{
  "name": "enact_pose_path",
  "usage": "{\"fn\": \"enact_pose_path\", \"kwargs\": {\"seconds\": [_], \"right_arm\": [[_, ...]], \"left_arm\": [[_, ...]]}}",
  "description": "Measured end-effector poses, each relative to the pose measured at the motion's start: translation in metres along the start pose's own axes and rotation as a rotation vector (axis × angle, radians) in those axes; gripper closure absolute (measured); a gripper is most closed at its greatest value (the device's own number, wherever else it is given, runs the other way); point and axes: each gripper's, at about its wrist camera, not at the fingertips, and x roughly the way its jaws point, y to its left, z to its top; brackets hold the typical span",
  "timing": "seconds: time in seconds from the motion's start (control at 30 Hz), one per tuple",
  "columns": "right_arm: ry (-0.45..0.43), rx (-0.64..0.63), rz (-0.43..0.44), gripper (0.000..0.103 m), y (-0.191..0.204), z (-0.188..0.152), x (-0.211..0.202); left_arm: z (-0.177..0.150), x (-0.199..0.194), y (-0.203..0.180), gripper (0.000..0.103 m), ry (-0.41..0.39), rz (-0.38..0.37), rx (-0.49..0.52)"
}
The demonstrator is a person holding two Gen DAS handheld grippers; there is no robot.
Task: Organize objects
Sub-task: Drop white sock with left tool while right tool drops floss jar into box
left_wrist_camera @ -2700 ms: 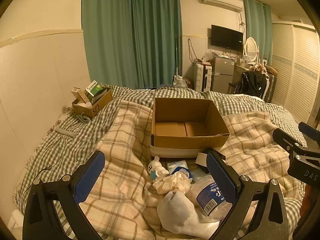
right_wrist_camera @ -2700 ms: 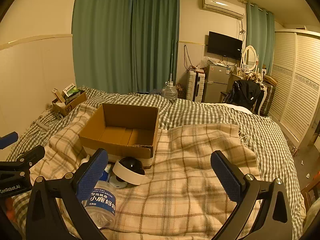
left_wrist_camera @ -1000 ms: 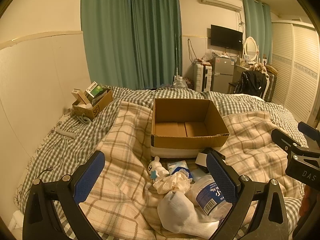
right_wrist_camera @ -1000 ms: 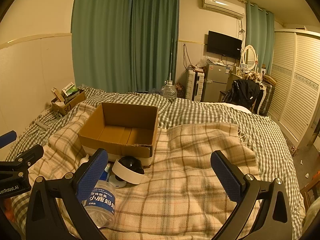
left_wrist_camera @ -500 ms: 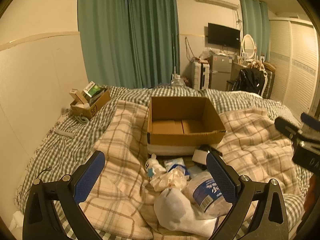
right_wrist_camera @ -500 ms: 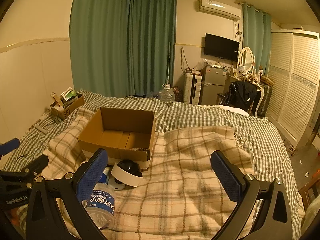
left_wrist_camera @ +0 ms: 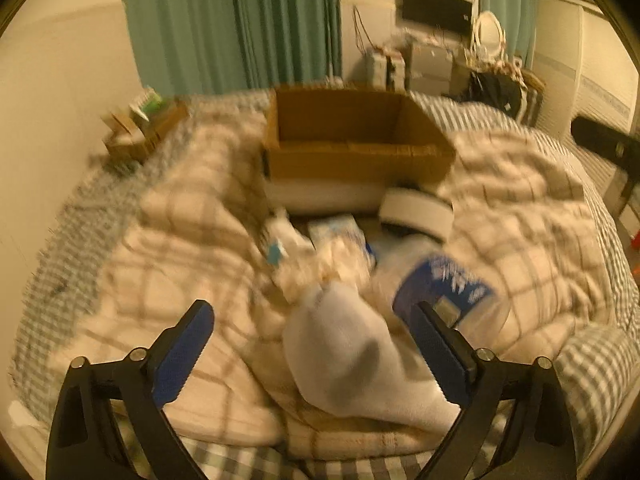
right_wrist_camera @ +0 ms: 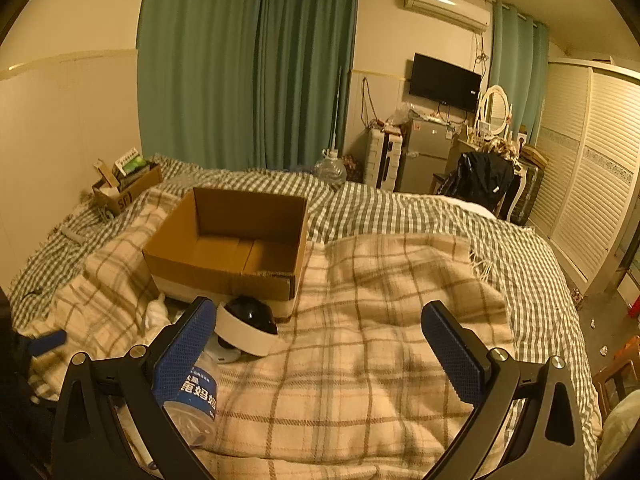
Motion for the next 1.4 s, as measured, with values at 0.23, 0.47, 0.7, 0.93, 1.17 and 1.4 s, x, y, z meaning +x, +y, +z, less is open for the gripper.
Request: {"fn": "enact_pose_path", "kwargs": {"seconds": [0.23, 0.47, 0.7, 0.93, 1.17, 1.4], "right_arm": [[0.062, -0.046, -0.006, 0.0, 0.013, -0.012, 0.021], [0.115, -0.016, 0.057, 0.0, 0.025, -0.017, 0.025], [0.19, -0.068, 0.15, 0.0, 0.062, -0.029, 0.036], [0.381, -0.123, 0.271, 0.007, 0.094, -0.063, 0.076], [0.44, -0.169, 0.304, 0.041, 0.104, -0.076, 0.084], [0.391, -0.198, 0.31, 0.042, 0.103, -0.061, 0.067]], "left_arm": [[-0.018, 0.03, -0.001, 0.026, 0.118, -0.163, -0.016], [-0.008, 0.005, 0.011, 0.053, 0.029, -0.154, -0.022], [0.01, -0.021, 0.053, 0.053, -0.076, -0.071, -0.068], [0.009, -0.009, 0.084, 0.053, -0.045, -0.031, -0.112], [0.005, -0.005, 0.084, 0.053, -0.028, -0.049, -0.117], [0.014, -0.011, 0.082, 0.053, -0.037, -0.056, -0.103]]}}
